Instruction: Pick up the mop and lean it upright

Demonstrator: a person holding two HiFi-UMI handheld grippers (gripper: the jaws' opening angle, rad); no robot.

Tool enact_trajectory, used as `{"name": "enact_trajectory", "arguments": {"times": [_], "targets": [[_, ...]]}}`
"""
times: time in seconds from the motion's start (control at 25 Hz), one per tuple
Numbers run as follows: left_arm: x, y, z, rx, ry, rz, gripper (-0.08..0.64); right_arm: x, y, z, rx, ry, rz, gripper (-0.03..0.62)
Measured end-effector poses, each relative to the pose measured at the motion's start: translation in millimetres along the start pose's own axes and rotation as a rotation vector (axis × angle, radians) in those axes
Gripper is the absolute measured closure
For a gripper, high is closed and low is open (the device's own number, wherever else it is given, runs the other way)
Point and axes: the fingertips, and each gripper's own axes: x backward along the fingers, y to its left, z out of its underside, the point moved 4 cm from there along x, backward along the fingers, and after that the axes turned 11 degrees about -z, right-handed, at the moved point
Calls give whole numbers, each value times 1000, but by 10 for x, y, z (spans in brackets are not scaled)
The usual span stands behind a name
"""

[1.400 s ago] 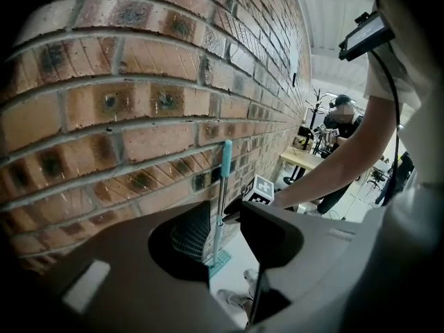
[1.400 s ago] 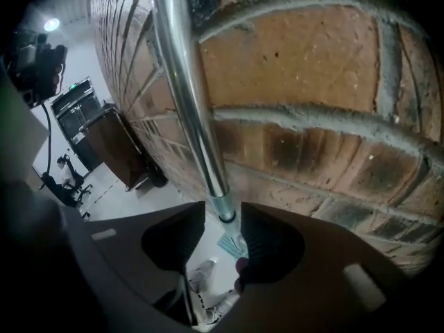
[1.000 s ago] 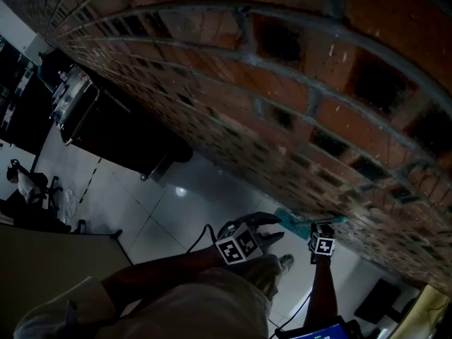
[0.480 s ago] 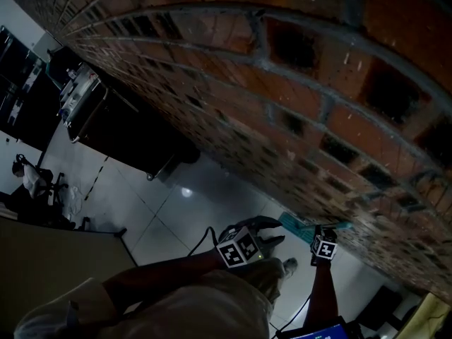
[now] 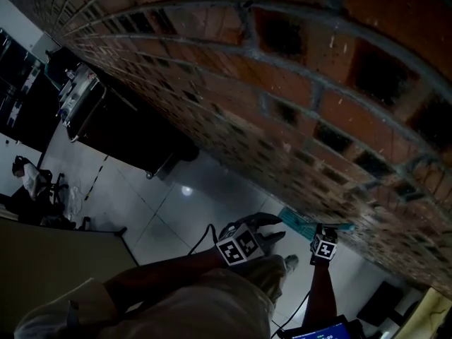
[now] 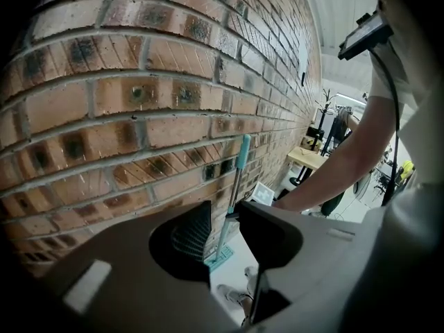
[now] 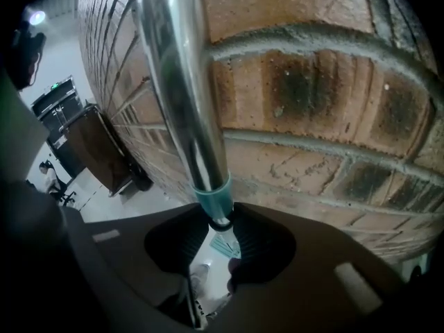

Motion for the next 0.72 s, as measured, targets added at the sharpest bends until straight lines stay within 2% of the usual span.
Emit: {"name": "enact_trajectory", "arguments": {"times": [0.72], "targets": [[108, -103, -119, -20, -48, -1, 413, 569, 278, -8, 16, -60, -9, 482]]}}
